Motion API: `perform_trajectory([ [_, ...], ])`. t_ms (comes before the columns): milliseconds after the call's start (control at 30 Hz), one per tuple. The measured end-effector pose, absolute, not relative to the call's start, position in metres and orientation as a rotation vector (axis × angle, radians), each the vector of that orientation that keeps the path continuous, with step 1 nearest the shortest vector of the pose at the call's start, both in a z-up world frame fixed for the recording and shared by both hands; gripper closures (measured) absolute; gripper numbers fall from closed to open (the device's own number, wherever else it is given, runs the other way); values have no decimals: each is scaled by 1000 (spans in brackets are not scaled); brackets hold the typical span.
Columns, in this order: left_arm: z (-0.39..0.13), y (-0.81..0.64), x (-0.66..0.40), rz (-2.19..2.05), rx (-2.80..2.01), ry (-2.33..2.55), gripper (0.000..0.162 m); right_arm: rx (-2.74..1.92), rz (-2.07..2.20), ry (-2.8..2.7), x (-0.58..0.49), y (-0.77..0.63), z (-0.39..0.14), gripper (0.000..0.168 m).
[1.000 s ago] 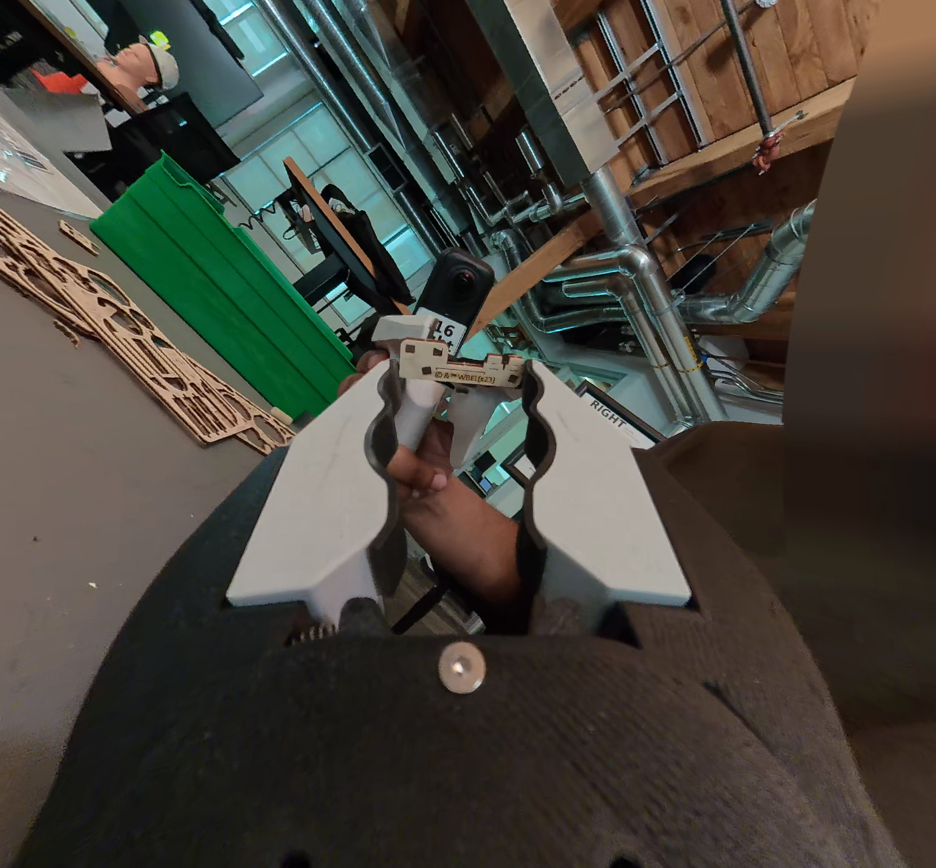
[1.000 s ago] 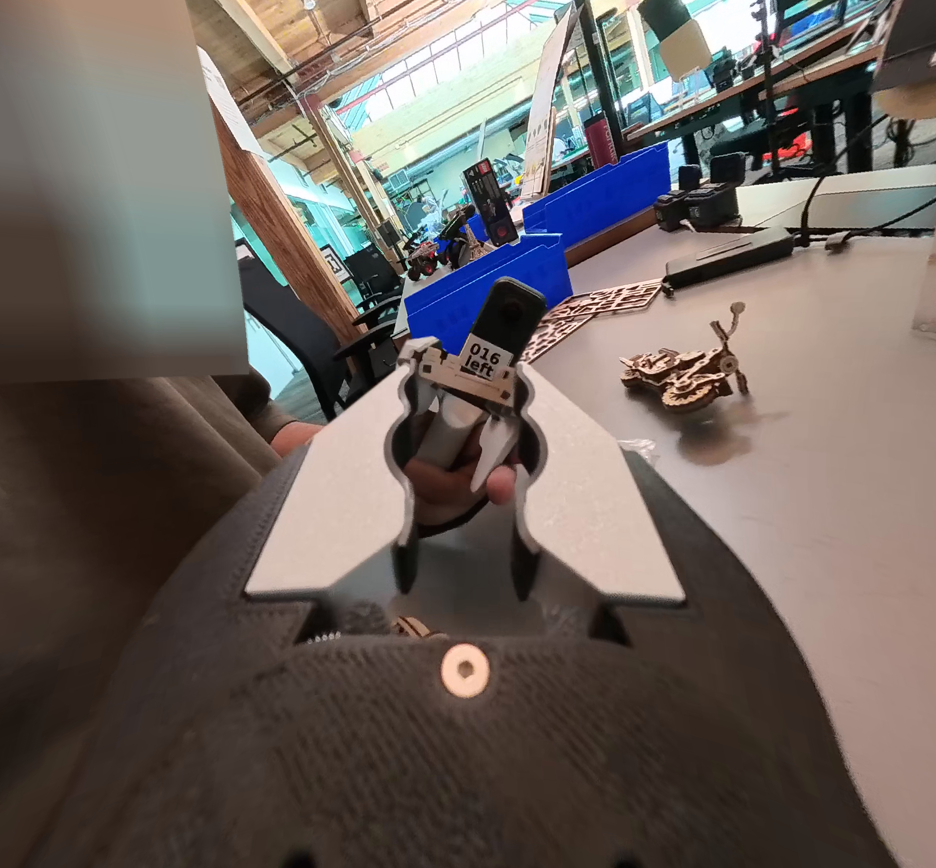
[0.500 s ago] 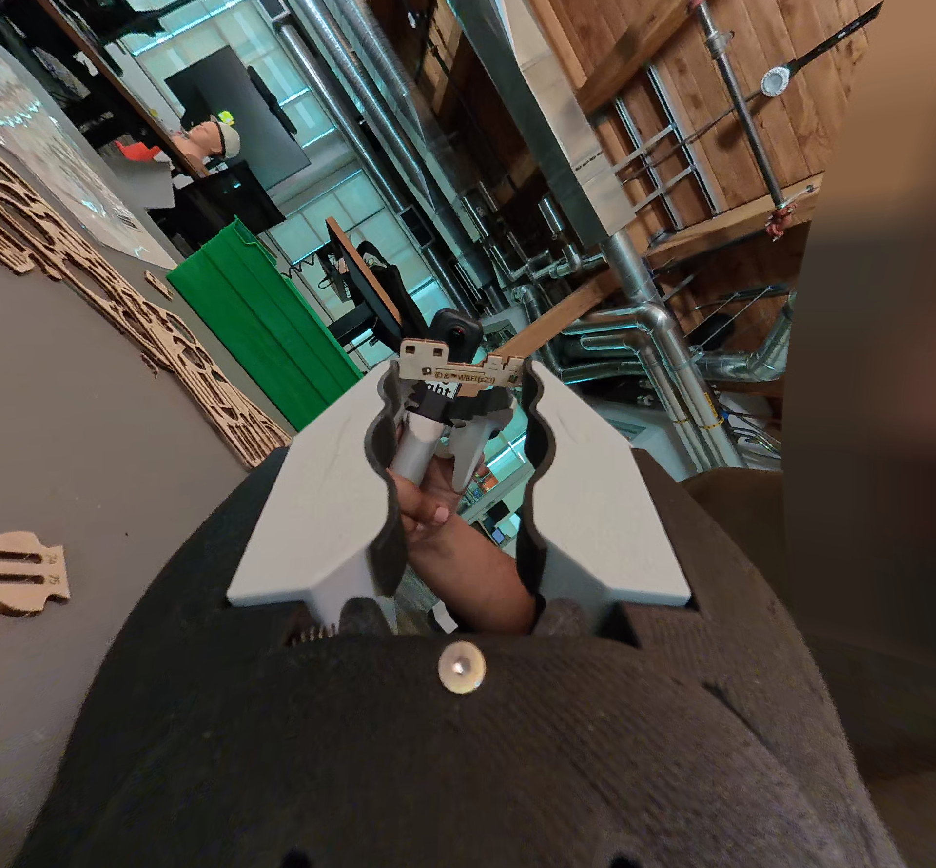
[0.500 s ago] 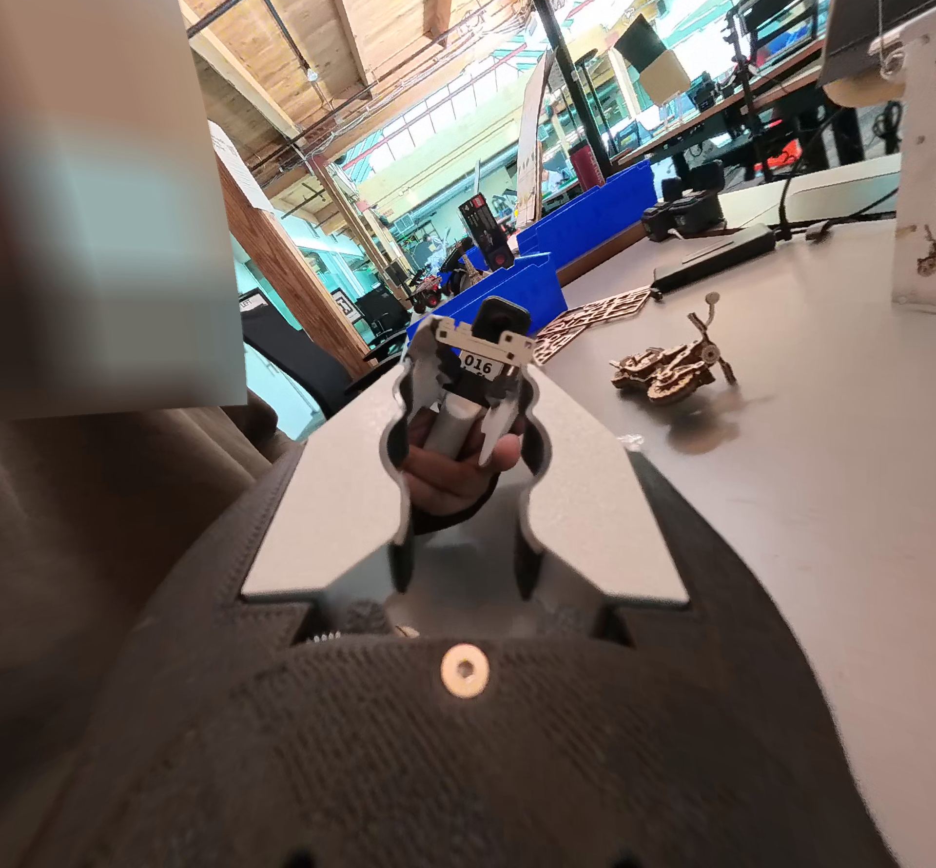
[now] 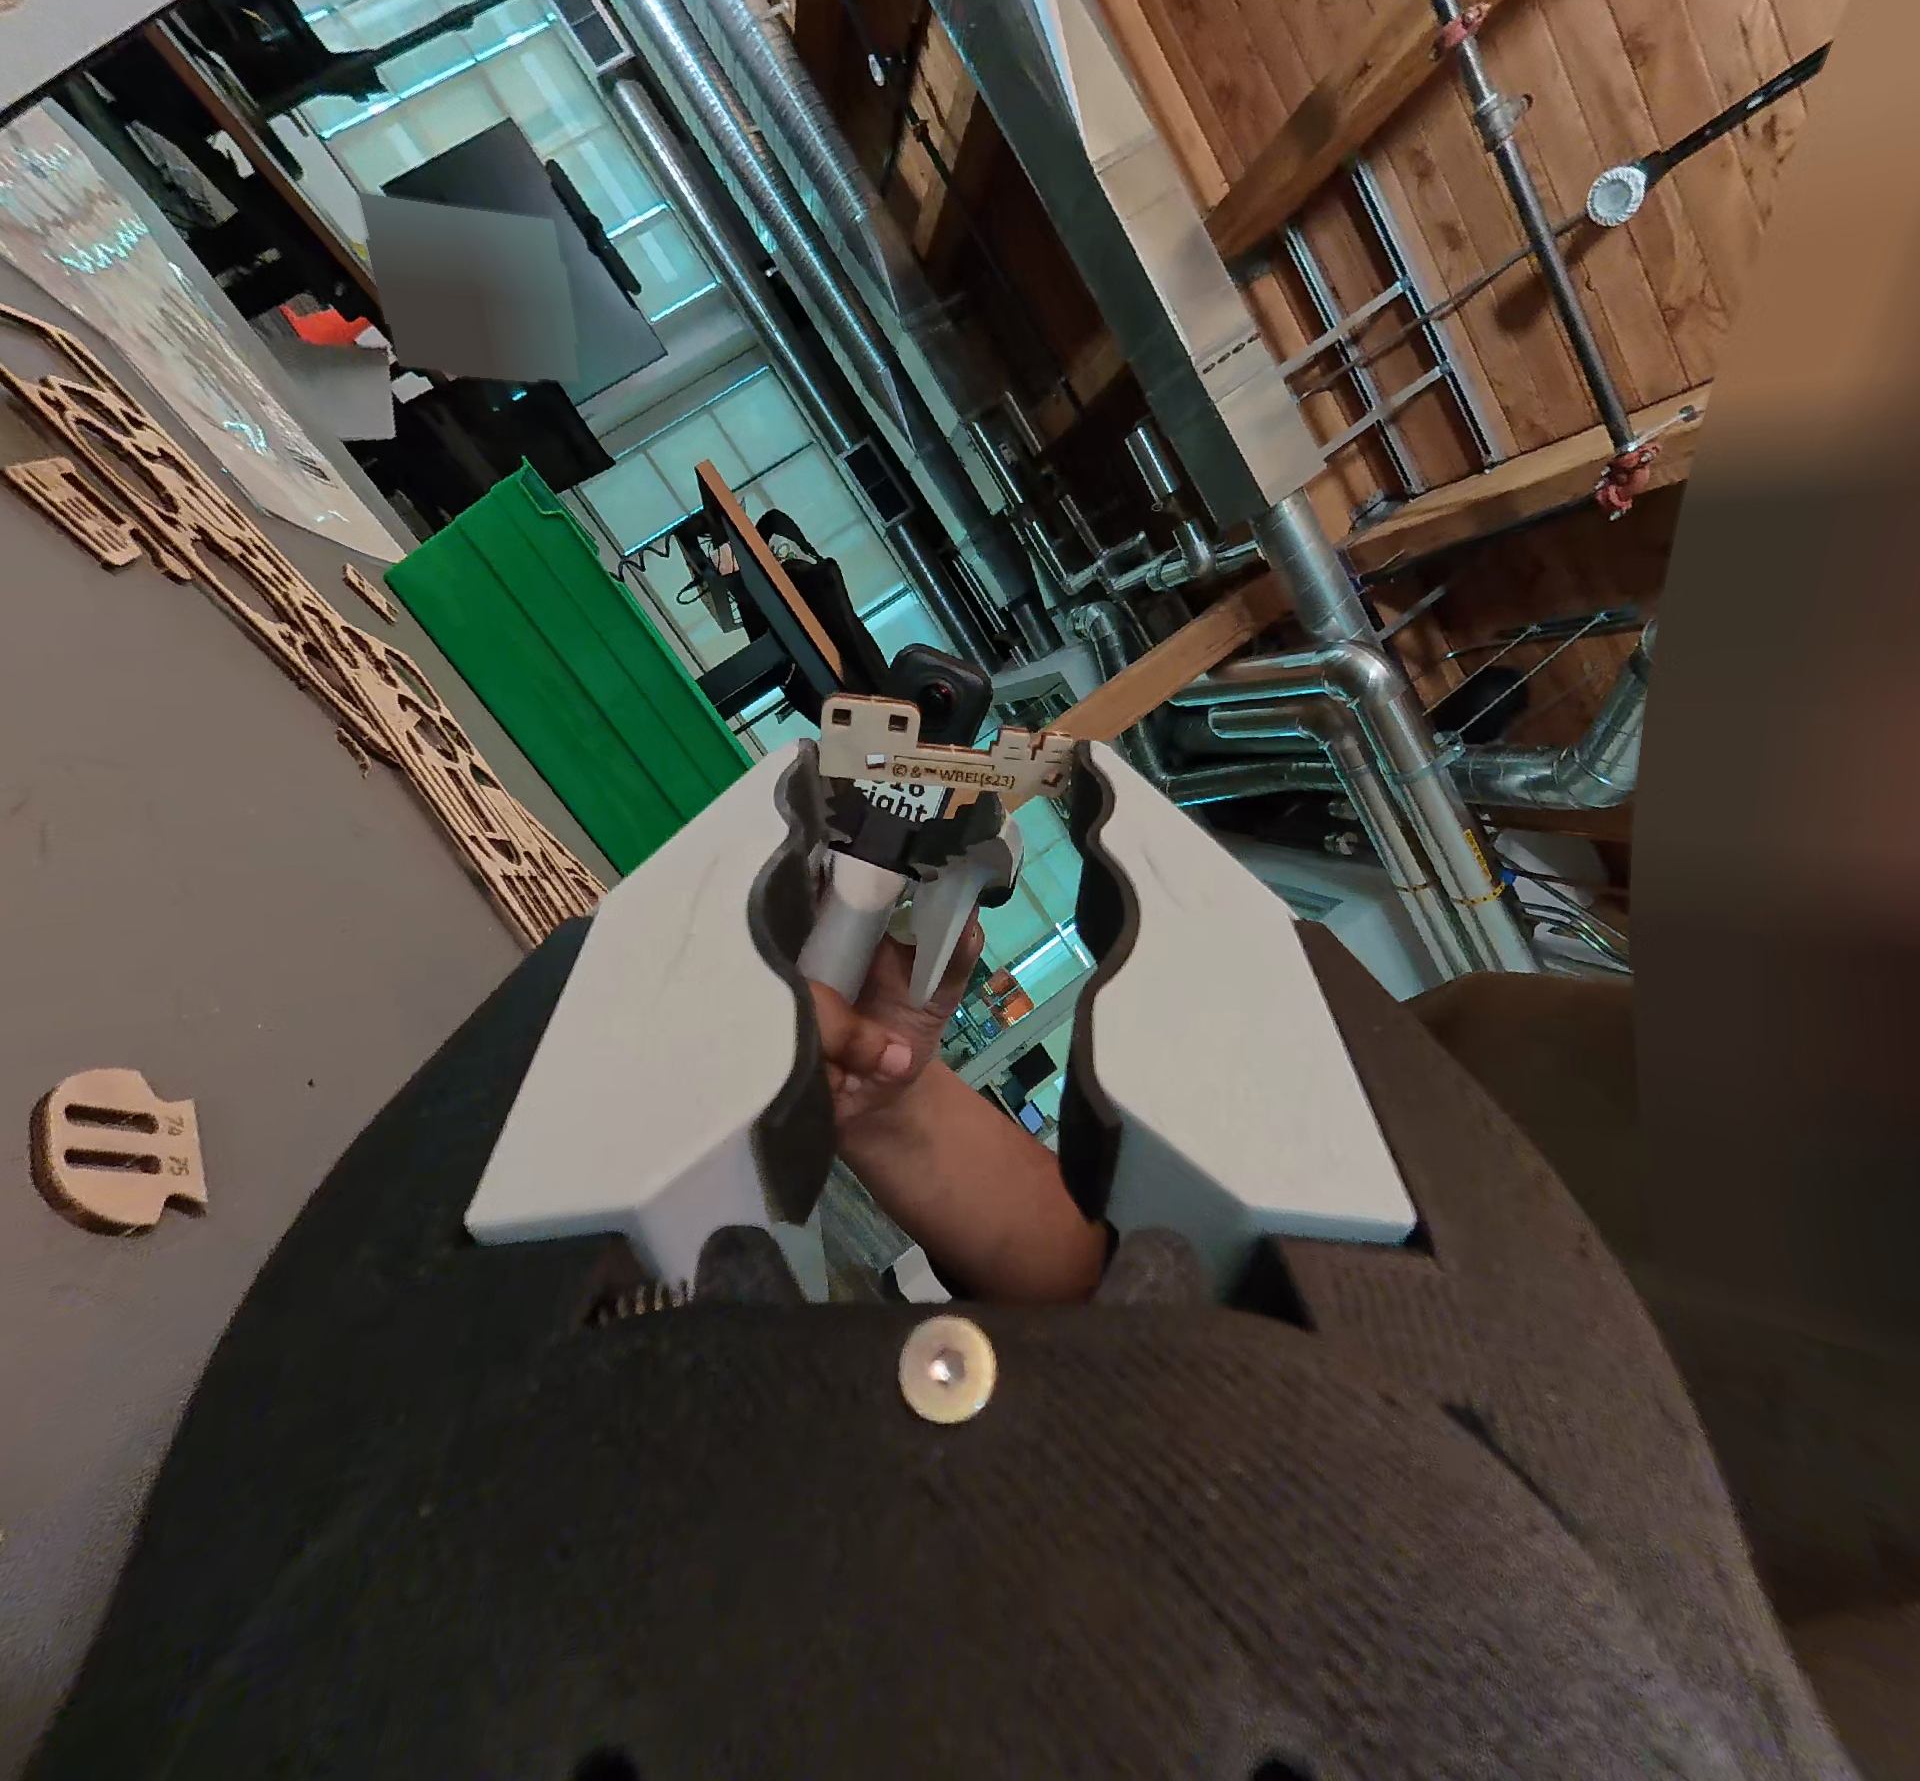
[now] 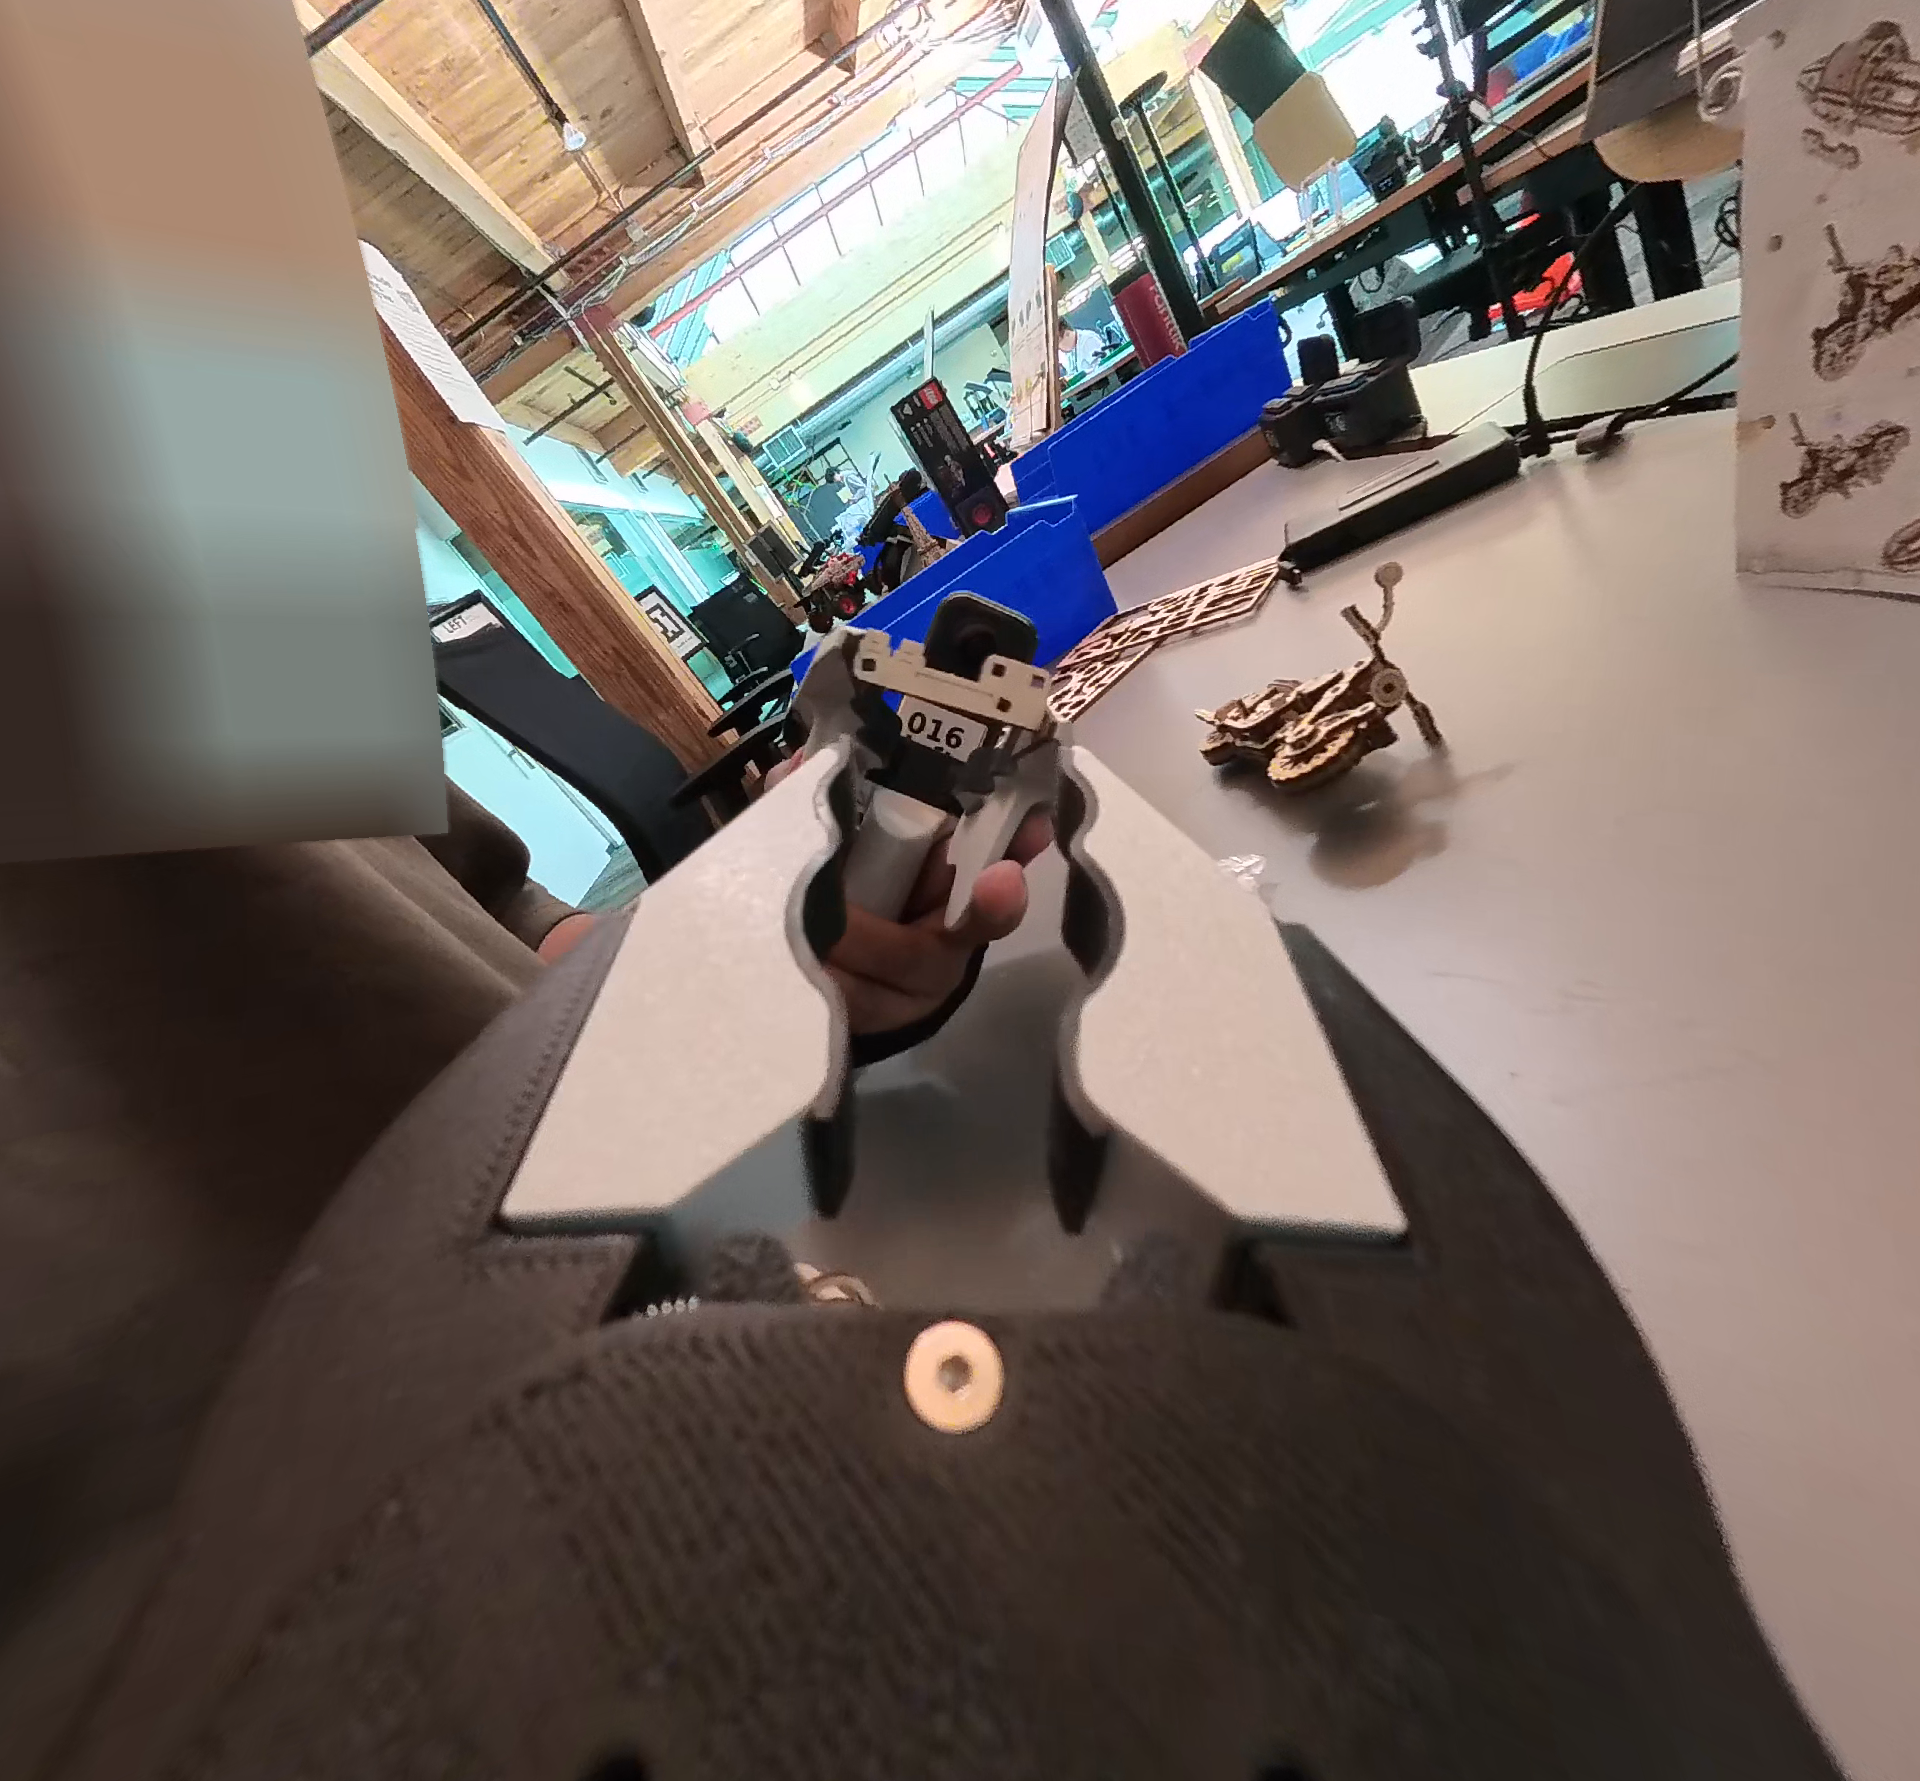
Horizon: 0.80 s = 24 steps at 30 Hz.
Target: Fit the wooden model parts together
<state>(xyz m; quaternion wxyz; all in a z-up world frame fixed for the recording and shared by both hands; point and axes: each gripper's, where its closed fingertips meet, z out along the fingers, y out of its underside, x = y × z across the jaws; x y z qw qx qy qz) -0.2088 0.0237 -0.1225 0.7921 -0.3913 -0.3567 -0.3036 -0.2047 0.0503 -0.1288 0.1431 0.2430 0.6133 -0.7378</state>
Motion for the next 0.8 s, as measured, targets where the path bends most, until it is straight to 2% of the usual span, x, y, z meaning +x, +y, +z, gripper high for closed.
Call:
perform_trajectory([
  [133, -126, 28, -207, -685, -844, -781, 115, 779, -2129, 1748, -211, 53, -126, 132],
  [333, -126, 26, -207, -630, -911, -858, 115, 1162, -2183, 1795, -220, 79, -108, 129],
  [467, -150, 26, -179, -519, -1136, -920, 115, 1483, -1989, 2040, -179, 105, -144, 127],
  [567, -176, 29, -154, -477, -1315, -959, 115, 1624, -1670, 2203, -129, 108, -185, 128],
  [667, -187, 34, -141, -487, -1421, -970, 115, 1661, -1370, 2325, -83, 100, -220, 129],
  [800, -211, 41, -129, -460, -1602, -983, 115, 1667, -1283, 2333, -62, 83, -240, 130],
])
